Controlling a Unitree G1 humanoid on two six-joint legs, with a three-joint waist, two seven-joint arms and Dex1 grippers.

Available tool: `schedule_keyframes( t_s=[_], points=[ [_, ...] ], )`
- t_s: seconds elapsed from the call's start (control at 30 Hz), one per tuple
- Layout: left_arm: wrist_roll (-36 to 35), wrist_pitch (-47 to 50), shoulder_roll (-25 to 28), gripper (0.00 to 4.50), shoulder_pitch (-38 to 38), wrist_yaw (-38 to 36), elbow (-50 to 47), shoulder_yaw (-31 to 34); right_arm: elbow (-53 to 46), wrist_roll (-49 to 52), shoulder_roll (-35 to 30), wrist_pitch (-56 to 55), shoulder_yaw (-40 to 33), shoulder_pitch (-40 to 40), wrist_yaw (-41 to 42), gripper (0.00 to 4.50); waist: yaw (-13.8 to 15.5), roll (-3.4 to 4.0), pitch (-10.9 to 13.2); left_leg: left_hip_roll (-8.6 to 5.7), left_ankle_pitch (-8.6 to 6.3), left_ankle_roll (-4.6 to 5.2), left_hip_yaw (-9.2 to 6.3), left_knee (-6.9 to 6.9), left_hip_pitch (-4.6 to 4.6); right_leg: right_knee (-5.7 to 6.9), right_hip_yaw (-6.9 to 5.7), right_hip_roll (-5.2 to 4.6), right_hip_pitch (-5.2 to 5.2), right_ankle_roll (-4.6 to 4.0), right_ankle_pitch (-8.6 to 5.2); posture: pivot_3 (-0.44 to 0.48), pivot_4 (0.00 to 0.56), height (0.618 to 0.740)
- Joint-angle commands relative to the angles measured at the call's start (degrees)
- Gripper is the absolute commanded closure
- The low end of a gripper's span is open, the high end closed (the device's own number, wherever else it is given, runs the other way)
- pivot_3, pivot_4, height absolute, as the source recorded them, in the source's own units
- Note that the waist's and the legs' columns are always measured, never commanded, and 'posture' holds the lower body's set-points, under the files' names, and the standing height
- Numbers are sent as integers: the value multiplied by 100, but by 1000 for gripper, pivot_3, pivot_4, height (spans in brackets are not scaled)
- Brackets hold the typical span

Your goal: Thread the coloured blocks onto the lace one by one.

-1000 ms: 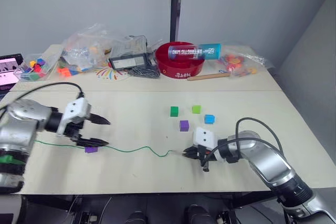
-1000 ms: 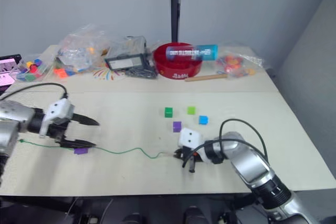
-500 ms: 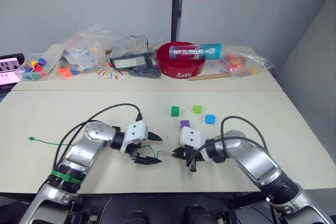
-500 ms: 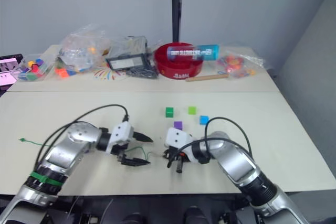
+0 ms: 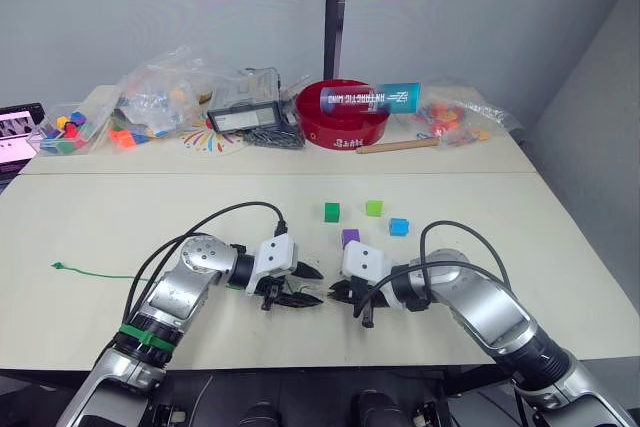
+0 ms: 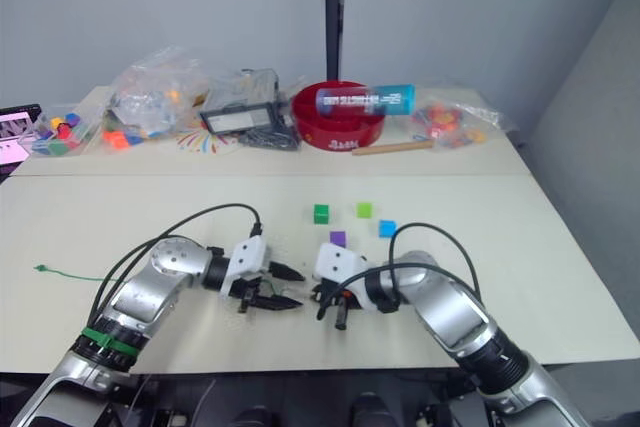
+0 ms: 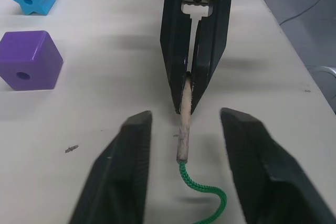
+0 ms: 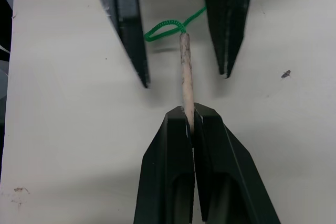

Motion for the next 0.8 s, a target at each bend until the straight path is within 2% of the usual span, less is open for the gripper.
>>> schedule_keyframes(
  t_s=[0.03, 0.1, 0.5, 0.63, 0.8],
  points=[
    [-4, -75, 5, 3914, -114, 9, -69, 35, -172, 17, -14, 7, -34, -47, -21, 4500, 1, 0, 0, 0, 0, 0, 0, 0, 0, 0, 0, 0, 0, 0, 0, 0, 150, 731],
    [19, -93, 34, 4453, -100, 11, -59, 44, -171, 20, -12, 9, -40, -53, -21, 4500, 0, 0, 0, 0, 0, 0, 0, 0, 0, 0, 0, 0, 0, 0, 0, 0, 150, 731],
    [-14, -169, 49, 4453, -127, -20, 64, 130, -182, 45, -30, -4, -102, -21, -27, 4500, 0, 0, 0, 0, 0, 0, 0, 0, 0, 0, 0, 0, 0, 0, 0, 0, 150, 731],
    [-40, -162, 51, 4500, -129, -39, 64, 134, -346, 208, -58, 29, -342, 123, -81, 3170, 3, 0, 0, 0, 0, 0, 0, 0, 0, 0, 0, 0, 0, 0, 0, 0, 150, 731],
    [-47, -174, 107, 4500, -77, -83, 22, 141, -783, 765, -438, 130, -1213, 580, 33, 1464, 23, 0, 0, -3, 0, 0, -1, 0, -4, -5, 0, -3, 2, 2, 1, 0, 150, 731]
  ],
)
